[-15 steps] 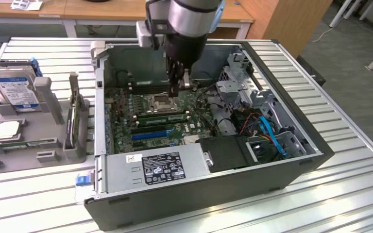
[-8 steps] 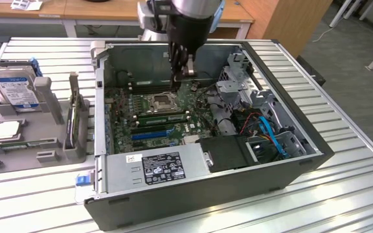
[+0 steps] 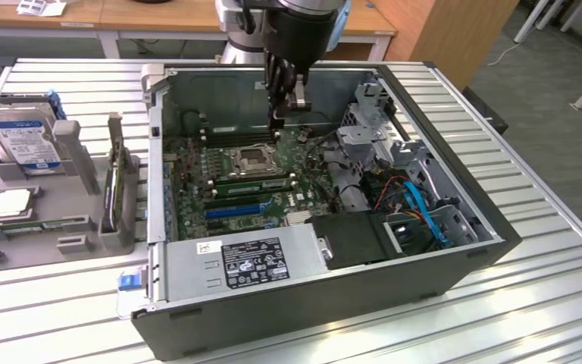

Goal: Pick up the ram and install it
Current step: 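Press down the ram until it locks into place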

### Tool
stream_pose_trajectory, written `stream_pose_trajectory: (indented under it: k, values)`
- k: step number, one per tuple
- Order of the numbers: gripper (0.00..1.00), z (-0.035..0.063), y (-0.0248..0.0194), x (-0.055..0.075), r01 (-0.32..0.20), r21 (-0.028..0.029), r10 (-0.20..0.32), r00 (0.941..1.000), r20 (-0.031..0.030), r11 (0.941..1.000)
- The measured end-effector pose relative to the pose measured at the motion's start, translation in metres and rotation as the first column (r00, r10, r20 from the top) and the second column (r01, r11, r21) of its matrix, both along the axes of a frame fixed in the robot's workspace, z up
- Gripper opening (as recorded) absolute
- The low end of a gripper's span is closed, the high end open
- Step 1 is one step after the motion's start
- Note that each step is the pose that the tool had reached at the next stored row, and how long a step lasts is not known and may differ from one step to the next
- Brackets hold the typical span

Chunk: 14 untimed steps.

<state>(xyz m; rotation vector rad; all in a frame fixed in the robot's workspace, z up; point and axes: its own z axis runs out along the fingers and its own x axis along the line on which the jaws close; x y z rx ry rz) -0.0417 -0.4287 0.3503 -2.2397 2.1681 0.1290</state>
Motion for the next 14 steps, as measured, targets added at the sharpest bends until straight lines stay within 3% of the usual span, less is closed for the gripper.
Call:
stream_pose_trajectory:
  k: [14]
  values:
    - [0.11,0.0,0.0,0.0,0.001,-0.0001,-0.001,1.0,0.0,1.0]
